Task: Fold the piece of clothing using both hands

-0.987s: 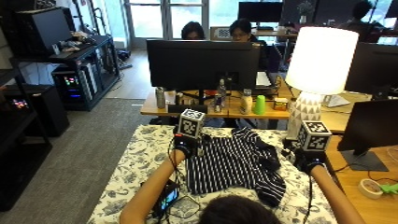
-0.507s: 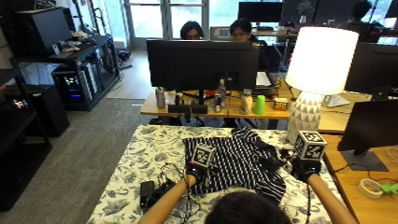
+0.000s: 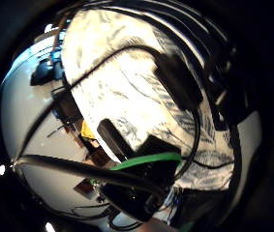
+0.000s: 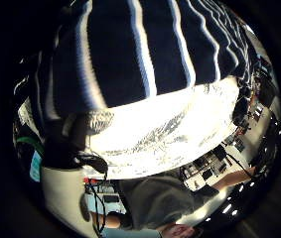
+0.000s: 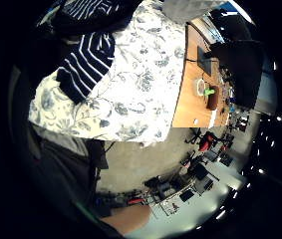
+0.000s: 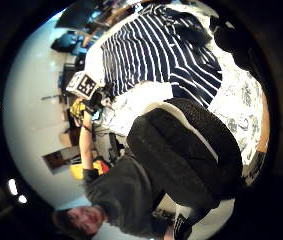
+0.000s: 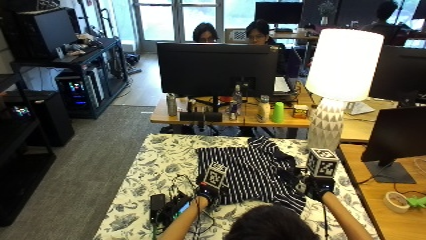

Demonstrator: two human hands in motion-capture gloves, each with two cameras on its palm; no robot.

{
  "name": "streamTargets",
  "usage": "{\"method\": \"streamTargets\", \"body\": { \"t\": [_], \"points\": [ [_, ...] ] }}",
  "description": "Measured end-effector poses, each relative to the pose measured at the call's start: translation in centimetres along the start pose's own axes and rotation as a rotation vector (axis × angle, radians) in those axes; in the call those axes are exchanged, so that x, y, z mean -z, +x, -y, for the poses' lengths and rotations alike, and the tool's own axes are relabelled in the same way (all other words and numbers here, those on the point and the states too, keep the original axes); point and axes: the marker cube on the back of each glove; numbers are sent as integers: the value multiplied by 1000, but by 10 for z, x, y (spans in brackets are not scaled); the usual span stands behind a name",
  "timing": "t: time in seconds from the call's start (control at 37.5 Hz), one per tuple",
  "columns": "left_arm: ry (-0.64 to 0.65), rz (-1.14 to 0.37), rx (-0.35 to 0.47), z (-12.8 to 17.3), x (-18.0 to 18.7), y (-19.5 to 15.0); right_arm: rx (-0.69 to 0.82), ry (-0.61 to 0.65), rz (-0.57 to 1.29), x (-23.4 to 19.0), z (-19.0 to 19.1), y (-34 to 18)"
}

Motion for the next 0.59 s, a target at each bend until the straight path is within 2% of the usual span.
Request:
{"method": "streamTargets", "body": {
  "t": [0.05,0.16,0.24,0.35,0.45,0.59],
  "points": [
    [64,31,-6,5,1,-1,17,-6,-4,-7,3,-5],
    [181,72,40,11,8,-5,45,-59,-34,-23,3,-16],
    [182,22,28,7,17,-5,88,-138,-69,-39,-3,-32],
    [139,-9,47,-4,30,-11,72,-229,-116,-85,27,-23],
    [222,-20,58,-6,51,-18,1,-257,-204,-124,54,-13],
    [339,-4,120,-5,72,-28,-50,-258,-179,-114,25,-33]
  ]
}}
